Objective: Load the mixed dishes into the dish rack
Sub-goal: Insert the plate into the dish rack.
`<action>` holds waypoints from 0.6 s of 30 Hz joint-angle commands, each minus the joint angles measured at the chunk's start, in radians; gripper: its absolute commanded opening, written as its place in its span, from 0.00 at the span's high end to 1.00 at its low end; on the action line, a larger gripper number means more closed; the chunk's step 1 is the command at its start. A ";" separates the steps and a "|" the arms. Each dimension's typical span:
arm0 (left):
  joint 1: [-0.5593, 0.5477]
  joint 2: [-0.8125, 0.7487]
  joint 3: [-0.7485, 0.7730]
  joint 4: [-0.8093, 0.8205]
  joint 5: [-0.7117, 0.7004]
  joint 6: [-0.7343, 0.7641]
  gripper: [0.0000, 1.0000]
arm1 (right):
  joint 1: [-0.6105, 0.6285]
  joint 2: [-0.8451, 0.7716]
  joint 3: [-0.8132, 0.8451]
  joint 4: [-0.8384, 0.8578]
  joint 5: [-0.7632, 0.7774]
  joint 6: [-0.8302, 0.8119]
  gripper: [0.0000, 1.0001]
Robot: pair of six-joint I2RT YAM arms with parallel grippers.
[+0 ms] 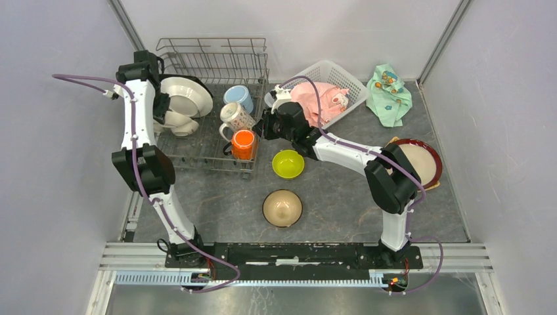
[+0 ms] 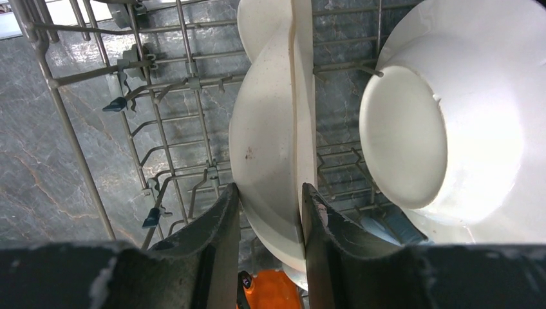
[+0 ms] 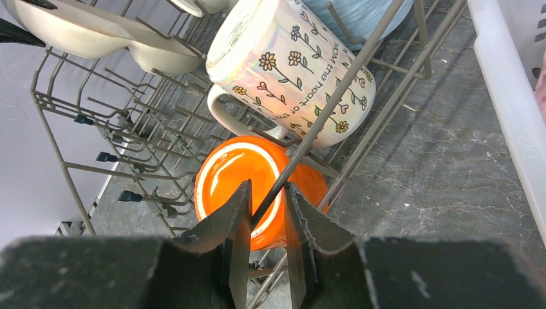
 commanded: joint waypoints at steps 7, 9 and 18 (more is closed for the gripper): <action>-0.128 -0.009 -0.032 0.327 0.192 -0.042 0.87 | 0.002 0.017 -0.023 -0.117 -0.027 -0.046 0.72; -0.143 -0.009 -0.037 0.328 0.183 -0.033 0.87 | 0.002 0.014 -0.029 -0.113 -0.027 -0.045 0.72; -0.231 -0.013 -0.083 0.323 0.178 0.021 0.93 | 0.002 0.026 -0.021 -0.106 -0.033 -0.043 0.72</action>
